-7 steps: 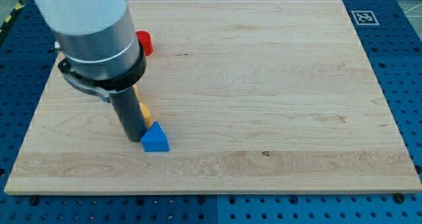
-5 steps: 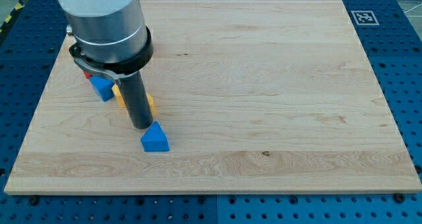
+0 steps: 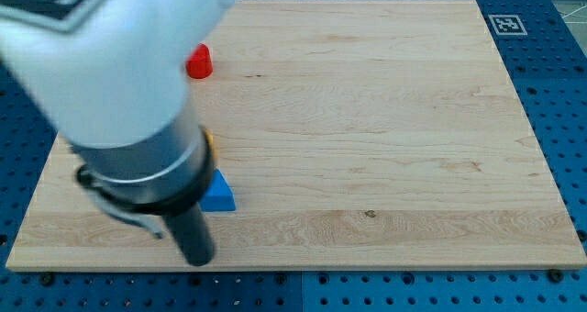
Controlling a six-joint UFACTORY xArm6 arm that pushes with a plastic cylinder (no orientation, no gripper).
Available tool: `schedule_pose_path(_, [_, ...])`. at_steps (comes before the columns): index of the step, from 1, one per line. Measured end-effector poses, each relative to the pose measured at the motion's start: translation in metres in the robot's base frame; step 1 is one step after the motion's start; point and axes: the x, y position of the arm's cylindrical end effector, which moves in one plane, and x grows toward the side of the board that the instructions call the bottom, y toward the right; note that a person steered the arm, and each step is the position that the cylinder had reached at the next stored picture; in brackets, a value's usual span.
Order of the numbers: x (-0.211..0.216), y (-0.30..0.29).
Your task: Push blue triangle closer to yellow heart
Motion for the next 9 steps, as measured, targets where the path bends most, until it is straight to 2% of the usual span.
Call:
schedule_pose_path(1, [-0.017,0.043])
schedule_pose_path(2, [-0.063,0.06])
schedule_pose_path(3, [-0.075,0.06])
schedule_pose_path(5, [-0.045,0.034])
schedule_pose_path(8, [-0.041,-0.053])
schedule_pose_path(9, [-0.041,-0.054])
